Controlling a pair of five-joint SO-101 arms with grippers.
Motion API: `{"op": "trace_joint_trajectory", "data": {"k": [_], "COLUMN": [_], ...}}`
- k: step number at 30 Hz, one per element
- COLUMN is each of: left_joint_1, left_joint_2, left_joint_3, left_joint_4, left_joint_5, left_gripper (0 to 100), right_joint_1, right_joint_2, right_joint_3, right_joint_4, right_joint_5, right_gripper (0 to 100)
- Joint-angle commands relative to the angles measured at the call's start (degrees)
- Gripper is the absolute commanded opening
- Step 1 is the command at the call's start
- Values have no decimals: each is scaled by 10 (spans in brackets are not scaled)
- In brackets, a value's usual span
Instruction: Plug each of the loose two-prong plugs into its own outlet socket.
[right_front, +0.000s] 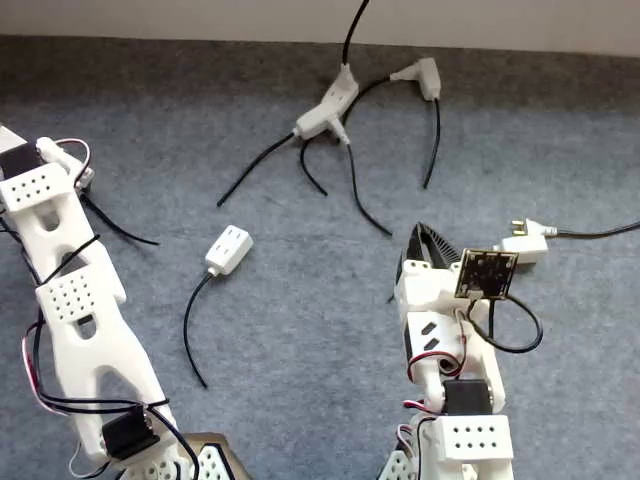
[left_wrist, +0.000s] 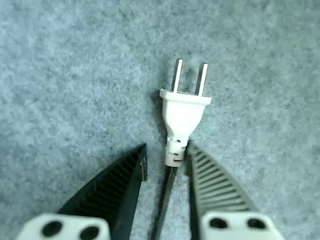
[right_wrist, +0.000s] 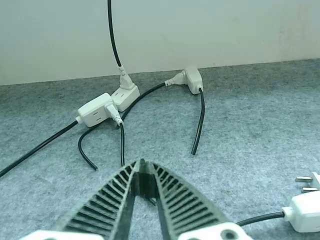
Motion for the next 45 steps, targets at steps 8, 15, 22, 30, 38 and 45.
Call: {"op": "trace_joint_trajectory", "data": {"k": [8, 15, 22, 30, 38, 45], "left_joint_1": [23, 73, 82, 58, 46, -11], "left_joint_2": [-5, -86, -185, -373, -540, -547], "left_joint_3": [-11, -19, 68, 285, 595, 739], "left_joint_4": [83, 119, 119, 120, 116, 57], "left_joint_5": [-4, -127, -305, -505, -795, -910], "left_gripper": [7, 7, 7, 7, 7, 7], "right_joint_1": [-2, -2, -2, -2, -2, -2], "right_joint_2": [-8, -8, -8, -8, -8, -8], "right_joint_3": [81, 81, 81, 81, 81, 81], "right_joint_4": [0, 0, 0, 0, 0, 0], "right_joint_5": [8, 8, 8, 8, 8, 8], "right_gripper": [9, 9, 9, 9, 9, 9]}}
